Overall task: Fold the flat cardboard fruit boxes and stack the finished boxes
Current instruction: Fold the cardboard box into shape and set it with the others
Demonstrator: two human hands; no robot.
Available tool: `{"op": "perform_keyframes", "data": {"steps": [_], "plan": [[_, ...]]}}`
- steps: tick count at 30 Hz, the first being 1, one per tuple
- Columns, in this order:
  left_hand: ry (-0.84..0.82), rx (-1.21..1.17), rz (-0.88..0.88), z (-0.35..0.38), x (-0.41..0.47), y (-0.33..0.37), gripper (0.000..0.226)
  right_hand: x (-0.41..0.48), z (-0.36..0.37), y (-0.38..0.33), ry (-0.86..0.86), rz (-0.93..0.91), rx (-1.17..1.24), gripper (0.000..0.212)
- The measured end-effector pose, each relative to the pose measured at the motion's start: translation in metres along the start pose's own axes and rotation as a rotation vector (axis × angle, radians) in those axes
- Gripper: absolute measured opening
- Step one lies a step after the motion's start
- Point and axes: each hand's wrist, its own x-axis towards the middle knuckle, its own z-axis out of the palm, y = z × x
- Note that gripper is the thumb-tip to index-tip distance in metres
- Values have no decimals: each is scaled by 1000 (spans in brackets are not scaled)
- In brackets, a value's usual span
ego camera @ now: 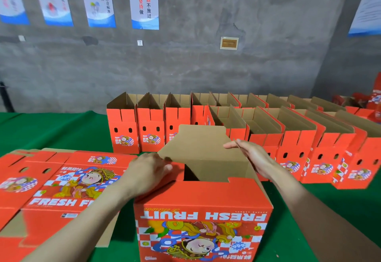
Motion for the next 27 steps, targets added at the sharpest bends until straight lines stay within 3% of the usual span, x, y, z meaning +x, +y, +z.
{"op": "perform_keyframes", "data": {"steps": [2,3,5,7,10,19,21,25,27], "plan": [[5,109,24,3,10,4,19,-1,3,-1,28,-65,-19,38],[-15,132,21,8,13,6,23,-2,4,-1,55,-105,-50,33],[-66,115,3,19,17,7,53,-6,6,5,136,-198,-196,29],[-115,77,5,21,22,6,72,-12,6,14,194,-280,-440,50],[-165,-85,22,17,26,3,79,-18,8,26,162,-316,-642,67],[-6,-262,117,13,14,4,80,-24,12,28,148,-321,-422,84],[48,-332,135,11,12,4,72,-28,11,25,189,-378,-340,66],[138,-325,185,10,8,5,30,-35,15,9,293,-441,-89,22],[140,-296,166,9,7,5,16,-37,18,5,271,-433,-83,27]]}}
